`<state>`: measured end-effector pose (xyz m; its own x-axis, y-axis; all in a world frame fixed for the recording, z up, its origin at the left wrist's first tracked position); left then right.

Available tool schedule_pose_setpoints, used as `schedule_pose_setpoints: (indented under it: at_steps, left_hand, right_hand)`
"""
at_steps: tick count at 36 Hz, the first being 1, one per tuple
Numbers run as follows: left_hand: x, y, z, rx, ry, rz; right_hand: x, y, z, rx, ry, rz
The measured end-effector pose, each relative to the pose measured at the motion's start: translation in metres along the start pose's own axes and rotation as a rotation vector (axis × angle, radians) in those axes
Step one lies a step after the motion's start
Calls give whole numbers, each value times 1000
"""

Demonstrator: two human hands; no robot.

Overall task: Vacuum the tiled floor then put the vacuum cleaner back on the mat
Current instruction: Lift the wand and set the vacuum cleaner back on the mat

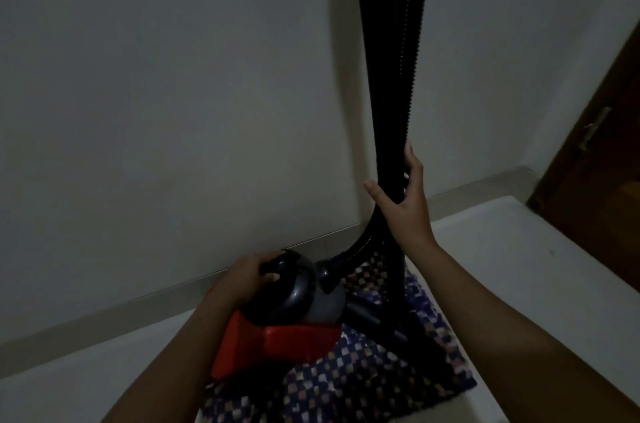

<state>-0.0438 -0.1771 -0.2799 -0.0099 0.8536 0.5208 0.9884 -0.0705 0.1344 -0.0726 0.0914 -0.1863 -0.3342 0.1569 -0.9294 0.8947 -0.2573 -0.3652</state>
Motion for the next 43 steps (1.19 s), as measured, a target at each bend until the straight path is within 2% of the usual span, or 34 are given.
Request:
schedule_pose_setpoints:
  at_steps: [11, 25, 43]
  left_hand:
    - [-5, -2, 6, 31, 29, -15]
    - [-11, -3, 10, 84, 49, -7]
    - [-30, -9, 22, 141, -10, -10]
  right_hand:
    - [-10, 24, 5, 118, 45, -72]
    - [-20, 41, 19, -304, 37, -65]
    - [-16, 70, 42, -263, 46, 0]
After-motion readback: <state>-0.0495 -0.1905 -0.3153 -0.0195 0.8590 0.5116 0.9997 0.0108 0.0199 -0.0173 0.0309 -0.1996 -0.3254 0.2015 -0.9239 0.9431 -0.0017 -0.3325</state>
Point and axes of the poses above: each hand's wrist, its own y-axis away from the middle knuckle, its own z-axis out of the palm, x = y × z, the point moved 6 cm from there along -y, towards the middle knuckle, and after that the axes turned 6 degrees about x, right-handed, at the moved point
